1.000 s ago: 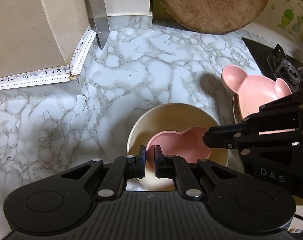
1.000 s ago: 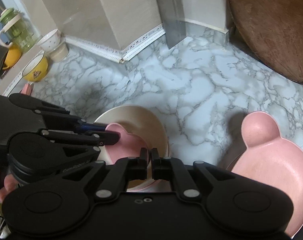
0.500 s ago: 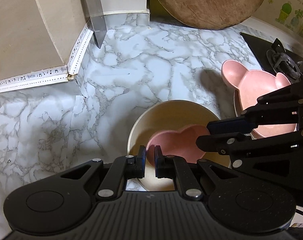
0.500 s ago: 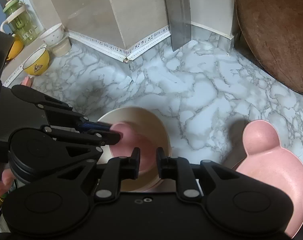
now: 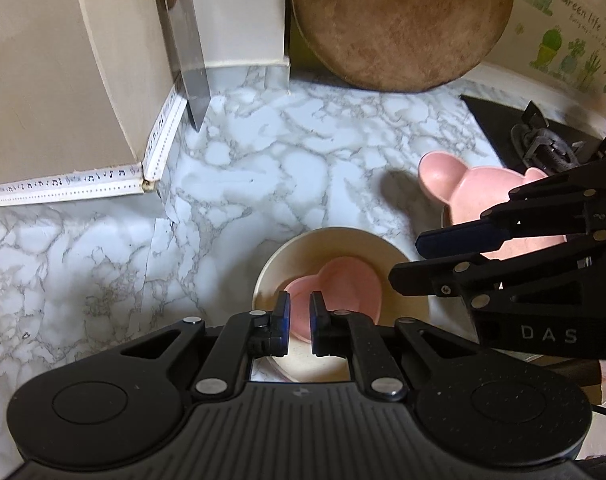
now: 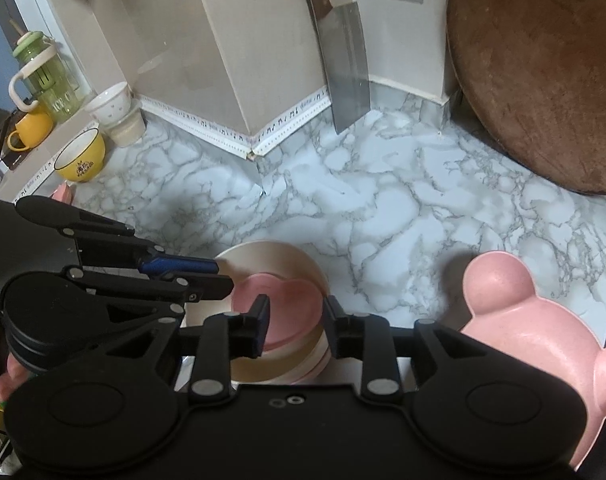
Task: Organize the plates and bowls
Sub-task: 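Open both grippers and lift away from the heart bowl, then lower both grippers onto the nested bowl stack and close on its rim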
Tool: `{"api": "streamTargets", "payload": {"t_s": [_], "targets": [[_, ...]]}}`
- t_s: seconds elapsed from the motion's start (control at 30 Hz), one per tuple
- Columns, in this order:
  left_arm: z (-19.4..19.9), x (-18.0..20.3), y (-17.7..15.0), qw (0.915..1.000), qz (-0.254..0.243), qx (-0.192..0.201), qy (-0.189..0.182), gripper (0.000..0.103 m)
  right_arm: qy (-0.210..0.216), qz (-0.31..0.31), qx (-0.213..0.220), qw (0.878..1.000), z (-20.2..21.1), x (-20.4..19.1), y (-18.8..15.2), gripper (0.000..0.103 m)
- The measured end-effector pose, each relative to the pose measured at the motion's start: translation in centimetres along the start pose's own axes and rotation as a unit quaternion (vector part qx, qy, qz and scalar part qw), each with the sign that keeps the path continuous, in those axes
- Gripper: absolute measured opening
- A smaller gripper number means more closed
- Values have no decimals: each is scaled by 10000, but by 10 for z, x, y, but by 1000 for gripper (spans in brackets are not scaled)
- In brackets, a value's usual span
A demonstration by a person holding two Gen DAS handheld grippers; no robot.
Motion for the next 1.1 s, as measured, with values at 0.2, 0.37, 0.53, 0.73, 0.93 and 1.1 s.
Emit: {"api": "streamTargets", "payload": {"t_s": [0.2,0.37,0.53,0.73,0.93,1.1], "targets": [[17,0,-7,9997,51,251,-41,11,3,-13,170,9999,14,-7,-7,39],[29,-1,-15,9990,157,412,-100,12,-20,-1,277,9996,23,-14,-13,48],[36,-4,-24,9981,270,525,-156,36,-109,-19,393,9992,29,-18,-19,60],[44,-8,-33,9970,354,681,-130,61,-248,-163,542,9981,34,-17,-25,79],[43,-17,-40,9952,548,816,-22,75,-431,-441,641,9960,29,-10,-29,95],[33,-21,-40,9948,703,736,-58,77,-535,-933,639,9921,18,4,-32,102]]}}
Point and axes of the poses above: each gripper's, at about its wrist camera, not at the fingertips, and z roughly against the way its jaws point, x to its right, y to its top, the point moved 3 cm from there along -z, roughly the way its jaws point, and after that the axes turned 10 degrees about y, right-handed, at the moved point
